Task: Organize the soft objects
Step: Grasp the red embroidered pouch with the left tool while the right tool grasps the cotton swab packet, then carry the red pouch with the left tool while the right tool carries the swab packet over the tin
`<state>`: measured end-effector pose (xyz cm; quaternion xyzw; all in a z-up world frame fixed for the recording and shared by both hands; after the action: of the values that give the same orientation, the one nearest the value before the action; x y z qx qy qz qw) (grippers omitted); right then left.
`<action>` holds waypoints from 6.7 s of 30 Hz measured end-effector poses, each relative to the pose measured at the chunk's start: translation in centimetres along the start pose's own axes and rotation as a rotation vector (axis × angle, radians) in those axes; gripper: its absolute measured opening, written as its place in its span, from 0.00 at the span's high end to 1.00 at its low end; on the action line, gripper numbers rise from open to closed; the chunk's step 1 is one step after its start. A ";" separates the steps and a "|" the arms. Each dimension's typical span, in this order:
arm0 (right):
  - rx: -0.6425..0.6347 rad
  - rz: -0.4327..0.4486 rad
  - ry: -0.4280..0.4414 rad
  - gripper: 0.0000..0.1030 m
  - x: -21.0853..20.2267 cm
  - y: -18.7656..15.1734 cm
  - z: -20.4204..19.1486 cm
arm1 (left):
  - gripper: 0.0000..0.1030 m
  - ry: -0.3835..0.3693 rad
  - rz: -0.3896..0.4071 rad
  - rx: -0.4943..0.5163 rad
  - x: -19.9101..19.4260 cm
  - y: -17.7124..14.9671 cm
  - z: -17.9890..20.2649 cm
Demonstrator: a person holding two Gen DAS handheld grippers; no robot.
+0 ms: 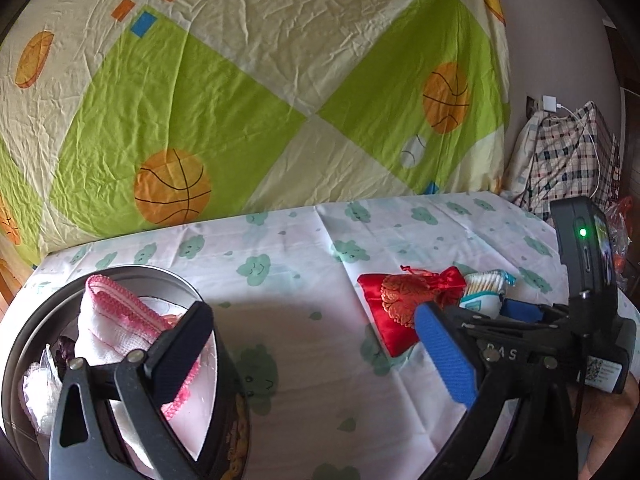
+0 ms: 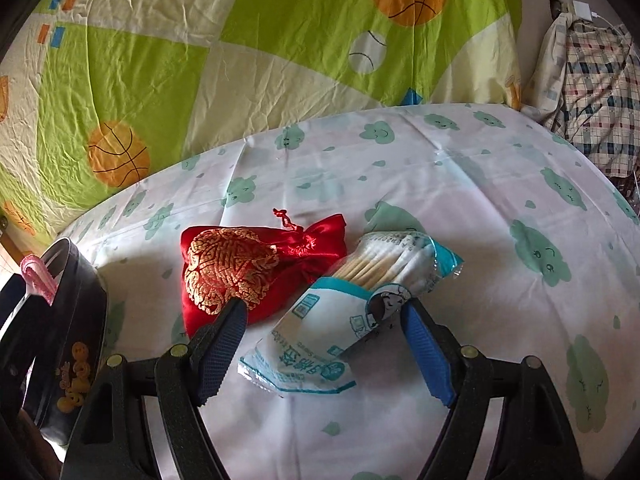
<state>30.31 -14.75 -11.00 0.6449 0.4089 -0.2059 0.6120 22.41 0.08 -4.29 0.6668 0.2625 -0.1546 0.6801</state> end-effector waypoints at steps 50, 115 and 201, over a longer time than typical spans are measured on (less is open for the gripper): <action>0.031 0.140 0.036 0.67 -2.1 2.0 3.3 | 0.75 -0.153 -0.270 0.074 10.7 -0.7 7.1; -0.211 0.467 0.190 0.67 -9.7 -0.4 -5.4 | 0.75 0.016 0.179 -0.078 -4.0 -2.7 -2.5; -0.288 0.487 0.337 0.67 -11.7 -4.5 -14.5 | 0.75 0.089 0.286 -0.227 -9.1 -5.4 -12.2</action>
<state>16.64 -4.42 -2.43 0.6554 0.3631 0.1160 0.6520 10.12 10.50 -3.33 0.6226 0.2106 0.0036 0.7536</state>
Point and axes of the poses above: each gripper's, at about its wrist camera, not at the fingertips, and x roughly the way its jaws point, z to its right, y to its top, the point moved 8 cm from there along x, roughly the way its jaws point, and after that the axes turned 4 degrees about -z, right-handed, at the moved point
